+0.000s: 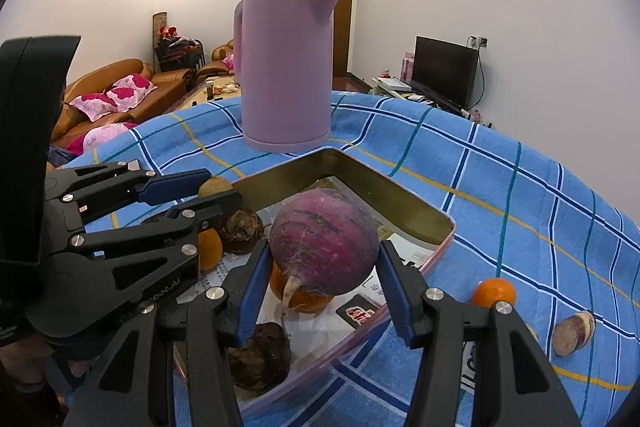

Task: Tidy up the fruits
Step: 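Open the right tool dropping the purple root while the left tool drops the brown fruit into the tin, then withdraw both tools from the tin toward the remaining items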

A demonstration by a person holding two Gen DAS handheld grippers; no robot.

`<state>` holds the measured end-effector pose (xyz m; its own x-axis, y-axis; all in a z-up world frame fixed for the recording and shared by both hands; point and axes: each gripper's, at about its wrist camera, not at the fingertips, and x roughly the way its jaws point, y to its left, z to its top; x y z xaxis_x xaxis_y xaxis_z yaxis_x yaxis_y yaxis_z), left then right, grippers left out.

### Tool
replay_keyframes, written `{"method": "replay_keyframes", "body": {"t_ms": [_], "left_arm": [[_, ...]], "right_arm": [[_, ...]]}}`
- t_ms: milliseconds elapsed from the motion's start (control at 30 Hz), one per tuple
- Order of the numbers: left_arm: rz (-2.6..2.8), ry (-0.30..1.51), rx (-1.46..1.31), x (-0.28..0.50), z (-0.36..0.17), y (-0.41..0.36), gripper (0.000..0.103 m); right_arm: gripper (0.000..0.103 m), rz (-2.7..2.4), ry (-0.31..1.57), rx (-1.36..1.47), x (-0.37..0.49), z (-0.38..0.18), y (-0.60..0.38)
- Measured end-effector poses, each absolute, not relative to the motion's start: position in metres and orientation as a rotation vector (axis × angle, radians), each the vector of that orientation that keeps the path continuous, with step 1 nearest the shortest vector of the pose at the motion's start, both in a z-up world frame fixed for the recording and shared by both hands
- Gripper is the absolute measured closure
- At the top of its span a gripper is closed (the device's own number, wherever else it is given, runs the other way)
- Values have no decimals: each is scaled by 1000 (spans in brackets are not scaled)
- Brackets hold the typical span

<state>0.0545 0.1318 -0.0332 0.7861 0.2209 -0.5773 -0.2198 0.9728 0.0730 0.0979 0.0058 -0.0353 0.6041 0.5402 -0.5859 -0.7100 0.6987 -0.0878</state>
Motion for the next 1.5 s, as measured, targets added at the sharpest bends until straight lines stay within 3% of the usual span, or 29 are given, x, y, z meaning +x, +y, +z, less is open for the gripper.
{"method": "replay_keyframes", "body": {"t_ms": [533,600,667,833,1100,1333,1500], "left_arm": [[223,648,10,53,-38,132,74],[225,644,0,50,-36,133,70],[238,632,-11,45,-34,135,56],[256,588,-40,34,-24,139,36],[241,552,-42,27,-10,126,30],[172,536,-2,32,-6,83,12],[111,542,32,39,-7,47,12]], "right_arm": [[48,762,581,-331,97,-41,7],[48,778,580,-324,96,-41,6],[48,785,575,-324,94,-42,5],[44,798,531,-298,86,-32,-1],[43,758,488,-236,78,-11,-36],[43,558,561,-227,88,-21,-111],[43,441,655,-190,103,-37,-158]]}}
